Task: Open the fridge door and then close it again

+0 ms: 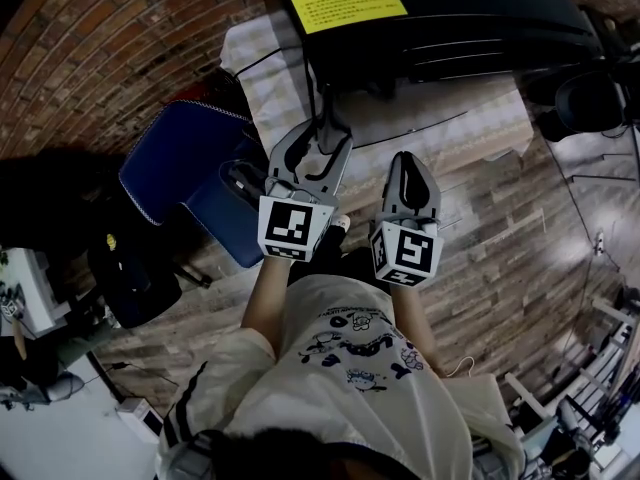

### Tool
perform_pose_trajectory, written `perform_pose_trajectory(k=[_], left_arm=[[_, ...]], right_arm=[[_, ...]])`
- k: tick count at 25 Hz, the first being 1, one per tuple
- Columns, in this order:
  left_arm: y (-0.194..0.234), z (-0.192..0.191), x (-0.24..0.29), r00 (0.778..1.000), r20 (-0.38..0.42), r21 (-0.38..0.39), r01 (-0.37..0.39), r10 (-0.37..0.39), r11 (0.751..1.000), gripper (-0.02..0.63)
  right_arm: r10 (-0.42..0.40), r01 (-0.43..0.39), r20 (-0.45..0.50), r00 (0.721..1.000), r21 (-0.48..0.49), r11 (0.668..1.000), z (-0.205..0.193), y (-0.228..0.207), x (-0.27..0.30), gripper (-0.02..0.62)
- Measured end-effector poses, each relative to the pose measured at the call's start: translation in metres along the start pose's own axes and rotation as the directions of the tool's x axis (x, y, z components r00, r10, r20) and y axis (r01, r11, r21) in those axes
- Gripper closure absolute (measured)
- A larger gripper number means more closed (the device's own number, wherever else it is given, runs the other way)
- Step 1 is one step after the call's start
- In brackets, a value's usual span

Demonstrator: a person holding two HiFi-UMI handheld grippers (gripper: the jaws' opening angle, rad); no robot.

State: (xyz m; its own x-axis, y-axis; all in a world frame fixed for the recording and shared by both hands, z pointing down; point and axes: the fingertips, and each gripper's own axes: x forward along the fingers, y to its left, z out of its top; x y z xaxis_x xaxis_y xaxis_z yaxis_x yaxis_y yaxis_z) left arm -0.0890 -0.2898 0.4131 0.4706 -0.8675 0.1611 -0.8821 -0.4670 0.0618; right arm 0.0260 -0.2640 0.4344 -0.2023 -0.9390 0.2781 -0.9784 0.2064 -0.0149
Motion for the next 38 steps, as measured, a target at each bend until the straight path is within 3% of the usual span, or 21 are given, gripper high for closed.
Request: perform_pose_trajectory(k=[38], left_arm=[[-0.002,-0.002,-0.002,0.994,-0.004,0.012,-0.109,0.109,0.994,0.39]], right_arm=[[0.076,-0.076,0.004,0.997,-0.004,0.997,-0.004,-0.028,-0.036,0.552]])
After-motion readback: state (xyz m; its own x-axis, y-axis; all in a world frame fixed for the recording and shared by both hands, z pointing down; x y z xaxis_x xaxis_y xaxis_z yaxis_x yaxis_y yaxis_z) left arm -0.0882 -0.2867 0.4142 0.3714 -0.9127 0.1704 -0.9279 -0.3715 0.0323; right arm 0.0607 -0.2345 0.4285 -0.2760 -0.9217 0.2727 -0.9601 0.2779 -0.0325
